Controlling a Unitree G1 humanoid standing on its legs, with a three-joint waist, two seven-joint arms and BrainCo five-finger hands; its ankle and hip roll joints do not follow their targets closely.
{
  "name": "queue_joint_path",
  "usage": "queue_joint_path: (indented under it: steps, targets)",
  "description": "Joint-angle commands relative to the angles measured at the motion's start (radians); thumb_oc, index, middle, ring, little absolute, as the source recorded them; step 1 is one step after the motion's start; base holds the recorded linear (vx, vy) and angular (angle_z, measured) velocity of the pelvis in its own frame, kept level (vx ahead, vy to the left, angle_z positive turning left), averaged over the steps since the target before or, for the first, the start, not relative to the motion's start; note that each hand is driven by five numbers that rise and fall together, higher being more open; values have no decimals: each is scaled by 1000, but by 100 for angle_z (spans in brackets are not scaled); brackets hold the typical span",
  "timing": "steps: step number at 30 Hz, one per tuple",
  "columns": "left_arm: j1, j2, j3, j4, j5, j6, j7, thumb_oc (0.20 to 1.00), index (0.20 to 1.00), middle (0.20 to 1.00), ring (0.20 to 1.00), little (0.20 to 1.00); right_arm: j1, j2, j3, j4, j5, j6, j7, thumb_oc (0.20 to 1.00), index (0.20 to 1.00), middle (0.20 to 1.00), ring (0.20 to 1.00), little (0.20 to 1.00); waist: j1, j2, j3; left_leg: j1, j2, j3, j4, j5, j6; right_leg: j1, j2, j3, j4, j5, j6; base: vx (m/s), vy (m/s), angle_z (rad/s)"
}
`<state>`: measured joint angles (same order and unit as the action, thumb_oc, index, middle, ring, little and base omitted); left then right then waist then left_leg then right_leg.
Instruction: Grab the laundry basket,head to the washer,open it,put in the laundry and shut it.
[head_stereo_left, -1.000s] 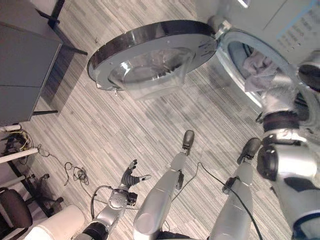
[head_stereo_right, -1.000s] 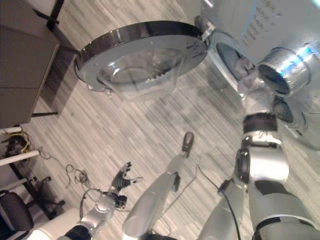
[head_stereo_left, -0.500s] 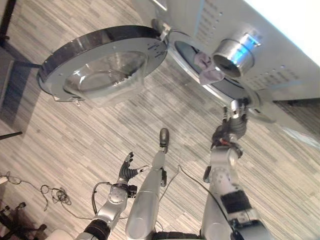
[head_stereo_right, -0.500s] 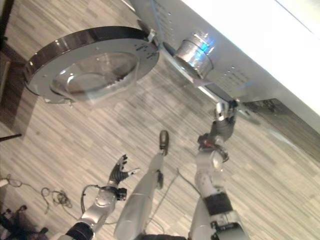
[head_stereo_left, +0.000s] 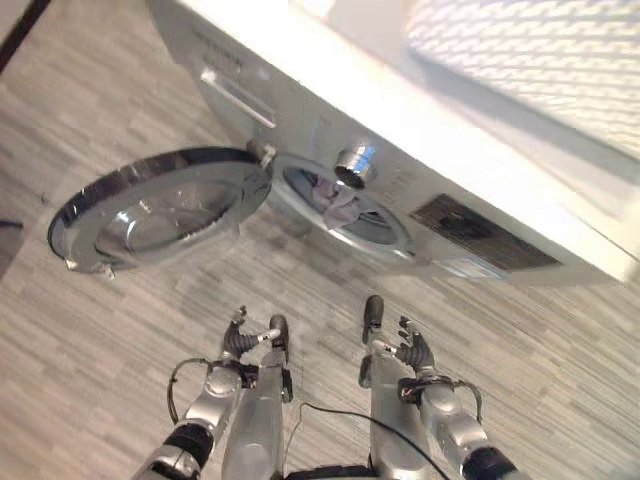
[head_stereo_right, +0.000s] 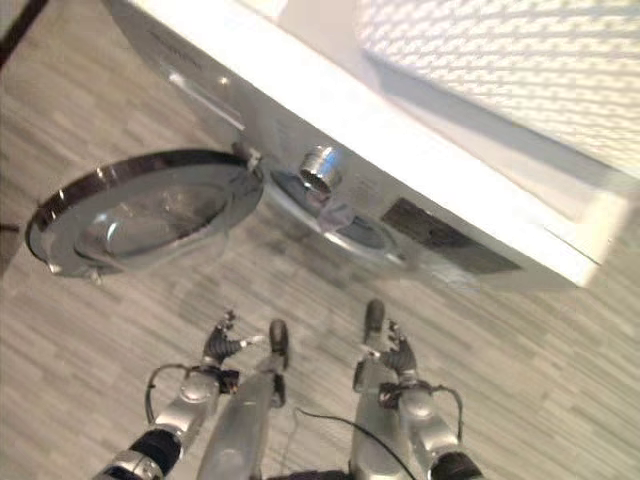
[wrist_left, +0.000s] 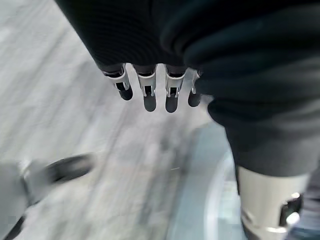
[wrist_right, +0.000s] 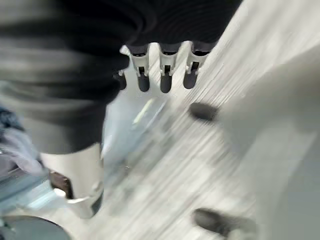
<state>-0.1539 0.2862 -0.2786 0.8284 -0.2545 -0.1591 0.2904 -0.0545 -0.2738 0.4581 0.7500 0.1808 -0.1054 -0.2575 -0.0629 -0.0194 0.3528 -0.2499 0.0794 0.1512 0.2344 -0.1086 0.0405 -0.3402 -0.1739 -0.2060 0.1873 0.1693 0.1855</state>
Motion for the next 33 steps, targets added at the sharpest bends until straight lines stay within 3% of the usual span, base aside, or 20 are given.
queue_joint_path:
  steps: [1,4,6,8,12,13,14,15,17,19,21,25,28,29,33]
  targets:
    - [61,23,16,-7,42,-1,6,1000,1000,1000,1000,1000,-15,20,-35,27,-124,26,20,1000,1000,1000,1000,1000,57,-3,-40,24,-60,-21,-133,56,-4,118,51,-43,129,-257,-65,84,6,-95]
    - [103,1,36,25,63,16,-6,1000,1000,1000,1000,1000,-14,48,-36,223,-180,60,25,1000,1000,1000,1000,1000,100,-20,-135,75,-74,1,-155,56,-2,231,69,-64,27,-276,-67,62,-26,-37]
    - [111,-20,26,31,89,25,-17,1000,1000,1000,1000,1000,-41,52,-25,351,-237,80,12,1000,1000,1000,1000,1000,121,-10,-185,96,-78,14,-175,76,-16,305,95,-39,-85,-280,-82,-34,-85,-30]
    - [121,-21,1,11,134,32,-39,1000,1000,1000,1000,1000,-58,38,-26,378,-271,83,11,1000,1000,1000,1000,1000,122,-2,-208,90,-77,13,-155,92,-36,364,96,-71,-139,-291,-100,-65,-71,8]
    - [128,-11,15,-28,133,33,-47,1000,1000,1000,1000,1000,-48,11,-52,356,-249,84,12,1000,1000,1000,1000,1000,118,0,-196,46,-59,-10,-41,114,-68,385,100,-66,-152,-299,-125,-115,-20,37]
    - [129,-11,19,-36,126,31,-43,1000,1000,1000,1000,1000,-49,6,-57,359,-243,83,10,1000,1000,1000,1000,1000,120,1,-193,29,-61,-42,-20,132,-79,380,98,-65,-151,-295,-130,-73,77,4]
    - [142,-5,37,-92,119,29,-36,1000,1000,1000,1000,1000,-39,-3,-68,376,-249,85,12,1000,1000,1000,1000,1000,116,-6,-192,28,-30,-102,-30,125,-89,389,77,-55,-153,-295,-125,-75,124,-10]
    - [147,1,42,-122,113,27,-37,1000,1000,1000,1000,1000,-34,-4,-77,386,-252,91,9,1000,1000,1000,1000,1000,111,-8,-197,34,17,-107,-51,147,-95,387,62,-58,-153,-294,-118,-22,160,-19]
    - [172,24,92,-194,140,54,-10,1000,1000,1000,1000,1000,-14,-2,-93,409,-268,100,18,1000,1000,1000,1000,1000,112,2,-221,80,137,-160,-196,233,-110,383,57,-27,-153,-305,-104,117,202,-12]
    - [184,33,113,-237,149,61,-4,1000,1000,1000,1000,1000,-8,-2,-98,420,-276,103,23,1000,1000,1000,1000,1000,111,13,-229,107,161,-176,-245,255,-123,385,61,-14,-150,-311,-101,153,182,-32]
    - [190,57,182,-338,188,75,29,1000,1000,1000,1000,1000,25,-3,-136,444,-293,117,31,1000,1000,1000,1000,1000,92,54,-250,138,193,-158,-291,274,-155,409,52,-8,-147,-329,-86,212,274,-44]
    - [178,110,269,-435,269,81,80,1000,1000,1000,1000,1000,51,6,-165,466,-299,127,44,1000,1000,1000,1000,1000,92,76,-275,191,166,-124,-315,242,-176,440,18,-6,-144,-318,-63,181,211,-2]
    - [117,223,339,-481,317,73,95,1000,1000,1000,1000,1000,59,39,-144,469,-324,130,74,1000,1000,1000,1000,1000,90,70,-290,235,126,-82,-321,199,-174,452,-35,-6,-143,-289,-31,177,269,-18]
    - [61,310,340,-466,340,66,91,1000,1000,1000,1000,1000,58,44,-109,445,-342,123,94,1000,1000,1000,1000,1000,84,64,-287,247,112,-61,-322,185,-168,444,-51,4,-140,-276,-19,83,186,-12]
    - [-41,418,334,-423,320,74,74,1000,1000,1000,1000,1000,52,41,-60,406,-362,120,112,1000,1000,1000,1000,1000,77,56,-278,257,101,-32,-322,170,-159,434,-66,14,-145,-263,-6,28,88,-12]
